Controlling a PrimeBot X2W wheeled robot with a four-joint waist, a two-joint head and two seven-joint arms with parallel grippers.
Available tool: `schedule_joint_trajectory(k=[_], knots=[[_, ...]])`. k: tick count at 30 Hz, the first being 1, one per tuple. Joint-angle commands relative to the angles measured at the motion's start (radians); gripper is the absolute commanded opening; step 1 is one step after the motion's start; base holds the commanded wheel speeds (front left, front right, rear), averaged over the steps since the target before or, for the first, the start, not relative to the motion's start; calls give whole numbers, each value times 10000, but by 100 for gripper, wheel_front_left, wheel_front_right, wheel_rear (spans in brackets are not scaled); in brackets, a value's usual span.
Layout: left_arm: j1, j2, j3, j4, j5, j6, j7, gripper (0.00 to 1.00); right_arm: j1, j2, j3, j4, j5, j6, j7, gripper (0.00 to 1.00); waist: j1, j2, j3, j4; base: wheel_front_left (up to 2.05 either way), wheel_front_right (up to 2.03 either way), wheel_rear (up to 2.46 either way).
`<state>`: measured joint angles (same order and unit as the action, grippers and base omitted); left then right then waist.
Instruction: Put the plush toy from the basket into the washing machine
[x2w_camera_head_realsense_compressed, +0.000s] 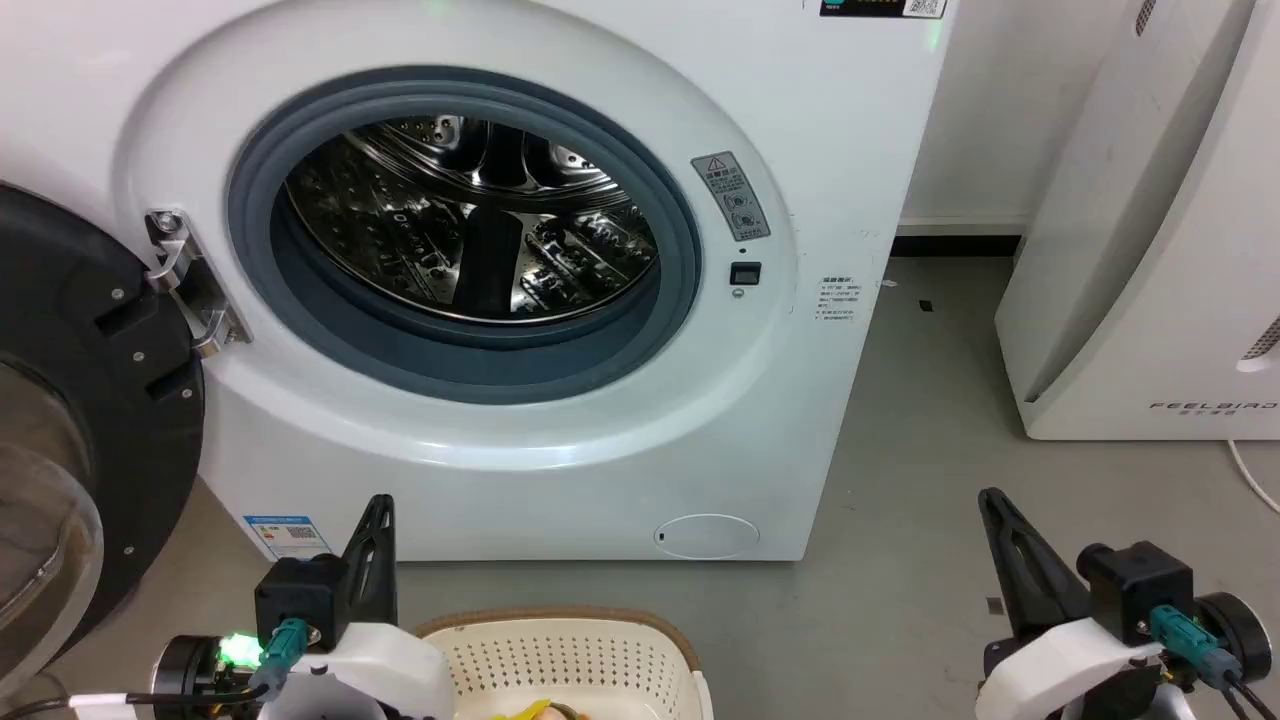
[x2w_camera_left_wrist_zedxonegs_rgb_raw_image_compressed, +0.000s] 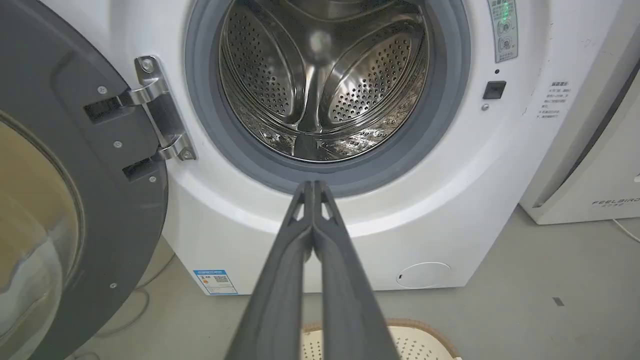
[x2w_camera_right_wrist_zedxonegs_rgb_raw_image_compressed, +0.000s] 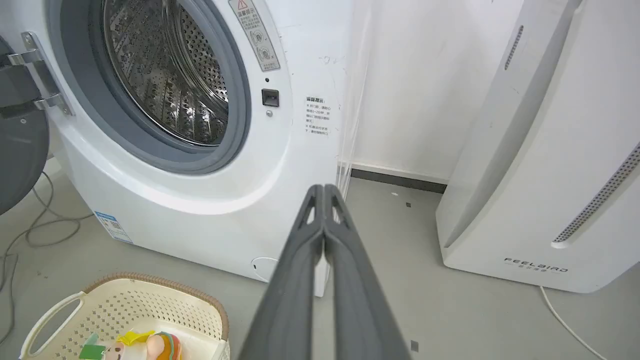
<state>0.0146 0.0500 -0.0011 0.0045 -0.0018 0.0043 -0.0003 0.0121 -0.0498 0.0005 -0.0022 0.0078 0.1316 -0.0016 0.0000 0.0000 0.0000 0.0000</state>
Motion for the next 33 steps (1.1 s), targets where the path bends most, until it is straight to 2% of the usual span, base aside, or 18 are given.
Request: schedule_joint_trajectory(k=[1, 12, 13, 23, 33], knots=[[-146, 3, 11, -45, 18, -43, 3, 0, -121, -4, -5, 22, -78, -9, 16, 0, 0, 0, 0, 0, 0, 0, 0], [-146, 3, 11, -45, 18, -43, 3, 0, -121, -4, -5, 22, -78, -9, 16, 0, 0, 0, 0, 0, 0, 0, 0], [3, 0, 0, 1, -3, 6, -5, 100, 2, 0, -3, -1, 3, 0, -5, 100, 0, 0, 1, 0, 0, 0, 0], [-84, 0, -78, 157, -57, 121, -172, 100, -33, 0, -135, -55, 180, -1, -171, 100, 0, 0, 86, 9, 0, 0, 0], [-530, 16, -282, 1180, -96, 30, -380, 100, -153, -1, -245, -116, 377, -1, -378, 100, 0, 0, 336, -26, 0, 0, 0]])
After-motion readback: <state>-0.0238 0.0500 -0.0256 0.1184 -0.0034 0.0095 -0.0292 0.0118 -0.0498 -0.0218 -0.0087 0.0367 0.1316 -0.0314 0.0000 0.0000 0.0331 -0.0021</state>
